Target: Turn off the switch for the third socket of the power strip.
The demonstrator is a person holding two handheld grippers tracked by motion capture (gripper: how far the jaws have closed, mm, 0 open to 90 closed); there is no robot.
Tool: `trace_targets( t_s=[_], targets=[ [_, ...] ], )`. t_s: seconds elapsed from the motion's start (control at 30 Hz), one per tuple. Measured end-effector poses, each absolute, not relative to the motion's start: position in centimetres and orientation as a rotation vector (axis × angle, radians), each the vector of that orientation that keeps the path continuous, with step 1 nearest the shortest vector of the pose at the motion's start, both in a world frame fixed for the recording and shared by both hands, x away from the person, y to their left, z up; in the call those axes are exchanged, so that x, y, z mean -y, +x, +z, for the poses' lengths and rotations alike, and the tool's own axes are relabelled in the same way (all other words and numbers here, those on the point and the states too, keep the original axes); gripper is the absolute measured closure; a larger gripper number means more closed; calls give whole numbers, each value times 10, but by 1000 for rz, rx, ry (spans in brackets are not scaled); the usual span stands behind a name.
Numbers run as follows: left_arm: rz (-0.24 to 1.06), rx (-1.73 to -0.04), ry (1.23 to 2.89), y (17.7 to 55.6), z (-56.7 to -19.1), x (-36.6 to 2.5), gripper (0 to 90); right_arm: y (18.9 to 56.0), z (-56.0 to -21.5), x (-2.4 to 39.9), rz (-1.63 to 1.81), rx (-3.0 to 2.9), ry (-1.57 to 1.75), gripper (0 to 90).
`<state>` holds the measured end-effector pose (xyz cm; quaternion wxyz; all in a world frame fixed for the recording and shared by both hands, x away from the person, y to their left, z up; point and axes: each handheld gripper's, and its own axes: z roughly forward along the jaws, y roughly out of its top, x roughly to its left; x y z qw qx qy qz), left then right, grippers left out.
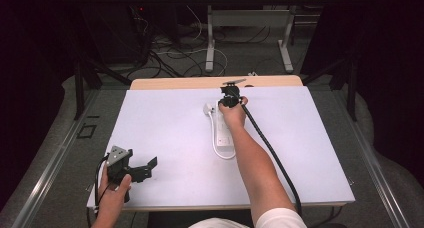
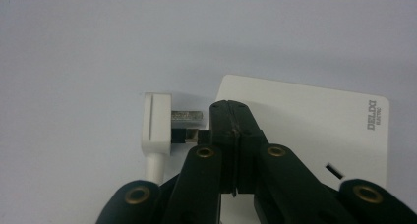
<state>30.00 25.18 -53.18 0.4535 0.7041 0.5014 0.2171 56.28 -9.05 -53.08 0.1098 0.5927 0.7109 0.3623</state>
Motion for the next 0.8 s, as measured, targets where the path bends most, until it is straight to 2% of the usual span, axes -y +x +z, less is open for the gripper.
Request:
trace_targets(
  t_s=[0.8],
  targets=[
    [537, -1238, 1735, 299, -531, -252, 2, 566, -531, 96, 1081, -2097, 1759, 900]
  ],
)
